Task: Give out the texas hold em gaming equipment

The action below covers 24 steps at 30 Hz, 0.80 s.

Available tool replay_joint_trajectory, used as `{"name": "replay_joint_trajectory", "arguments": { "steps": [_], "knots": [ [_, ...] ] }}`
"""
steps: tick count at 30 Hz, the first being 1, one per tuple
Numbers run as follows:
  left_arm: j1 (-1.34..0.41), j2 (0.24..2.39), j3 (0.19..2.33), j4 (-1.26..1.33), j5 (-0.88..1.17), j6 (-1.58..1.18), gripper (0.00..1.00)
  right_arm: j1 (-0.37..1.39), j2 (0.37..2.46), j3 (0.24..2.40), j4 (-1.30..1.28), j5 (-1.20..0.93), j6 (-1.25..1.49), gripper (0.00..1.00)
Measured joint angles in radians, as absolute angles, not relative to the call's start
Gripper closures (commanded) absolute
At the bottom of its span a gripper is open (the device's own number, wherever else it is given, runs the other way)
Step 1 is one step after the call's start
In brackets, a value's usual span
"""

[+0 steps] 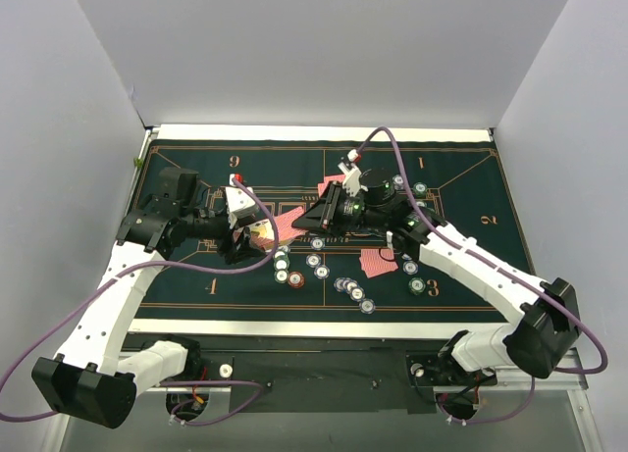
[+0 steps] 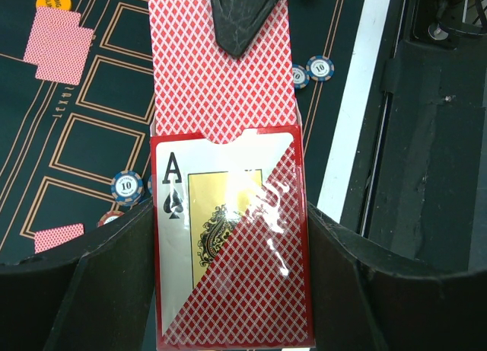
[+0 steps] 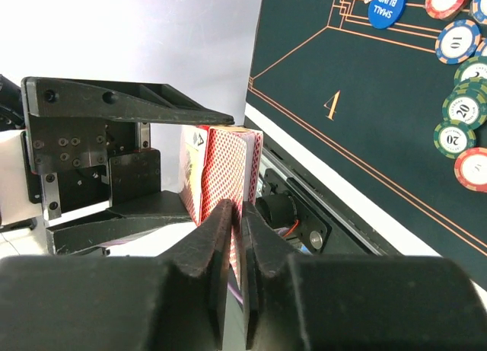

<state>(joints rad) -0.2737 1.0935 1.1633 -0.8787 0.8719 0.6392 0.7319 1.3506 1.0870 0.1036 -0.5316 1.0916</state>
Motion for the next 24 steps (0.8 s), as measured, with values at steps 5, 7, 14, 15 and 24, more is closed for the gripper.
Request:
{"name": "replay_joint_trajectory", "arguments": {
  "steps": [5,7,14,15,24],
  "knots": [
    [-0.274,1.093,1.163,-0.879,0.871,0.639,0.58,0.725,1.334,1.087,0.101,-0.531,1.098,1.0],
    [-0.274,1.092,1.163,-0.879,0.871,0.64,0.58,0.72,1.33,1.087,0.101,-0.532,1.098,1.0],
    [-0.274,1.091,1.163,-0.879,0.871,0.64,0.58,0.699,1.322,1.087,0.082,-0.533,1.095,1.0],
    [-0.274,1.091,1.163,-0.879,0.871,0.64,0.58,0.693,1.317,1.087,0.078,-0.535,1.094,1.0],
    [-0.274,1.091,1.163,-0.879,0.871,0.64,0.59,0.604,1.259,1.087,0.019,-0.566,1.054,1.0]
  ]
}}
